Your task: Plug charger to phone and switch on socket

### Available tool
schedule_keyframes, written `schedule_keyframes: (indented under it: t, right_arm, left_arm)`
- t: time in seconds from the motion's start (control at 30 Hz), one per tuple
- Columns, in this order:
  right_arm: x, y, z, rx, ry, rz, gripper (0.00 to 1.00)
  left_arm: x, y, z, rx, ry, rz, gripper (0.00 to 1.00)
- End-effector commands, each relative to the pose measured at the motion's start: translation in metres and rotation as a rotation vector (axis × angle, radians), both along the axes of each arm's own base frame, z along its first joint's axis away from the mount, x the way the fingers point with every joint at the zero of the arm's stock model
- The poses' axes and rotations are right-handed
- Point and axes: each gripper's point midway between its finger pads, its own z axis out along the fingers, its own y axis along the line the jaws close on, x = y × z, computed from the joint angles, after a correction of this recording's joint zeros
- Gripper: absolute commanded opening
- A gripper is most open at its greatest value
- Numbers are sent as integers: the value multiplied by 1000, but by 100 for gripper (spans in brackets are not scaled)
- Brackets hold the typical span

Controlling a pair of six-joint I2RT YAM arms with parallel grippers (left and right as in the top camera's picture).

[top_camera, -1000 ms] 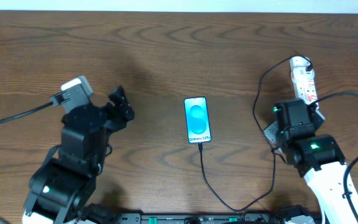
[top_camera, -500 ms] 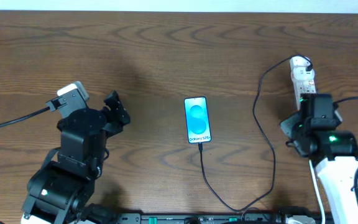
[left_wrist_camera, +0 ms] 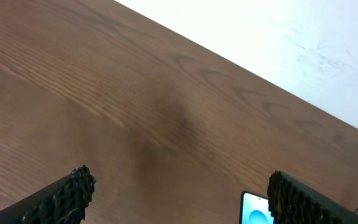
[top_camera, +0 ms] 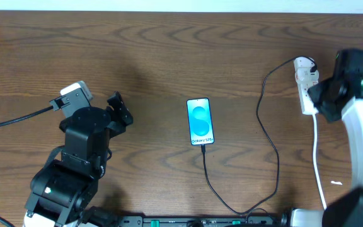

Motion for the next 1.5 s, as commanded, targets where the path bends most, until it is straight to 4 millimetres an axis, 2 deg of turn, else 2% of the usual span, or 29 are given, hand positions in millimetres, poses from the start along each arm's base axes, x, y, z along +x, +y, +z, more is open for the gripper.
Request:
schedule_keyframes:
  t: [0.0,0.2,0.5,0.67,1.13,1.47]
  right_arm:
    - [20,-15,-1,-1,6,-1,1]
    - [53,-42,-22,17,31,-43,1]
    - [92,-57,-62,95,8,-49,1]
    - [97,-62,-78,101,14,-68,1]
    - [112,-66,-86,90,-31,-62,1]
    - [115,-60,-110,136,-7,-61,1]
  left_arm:
    - [1,4,2,15,-3,17,91]
    - [3,3,-1,20,9,17,91]
    - [6,2,-6,28,27,17,91]
    - [8,2,-7,31,34,17,91]
    - [8,1,-9,33,38,17,91]
    - [8,1,-9,33,38,17,91]
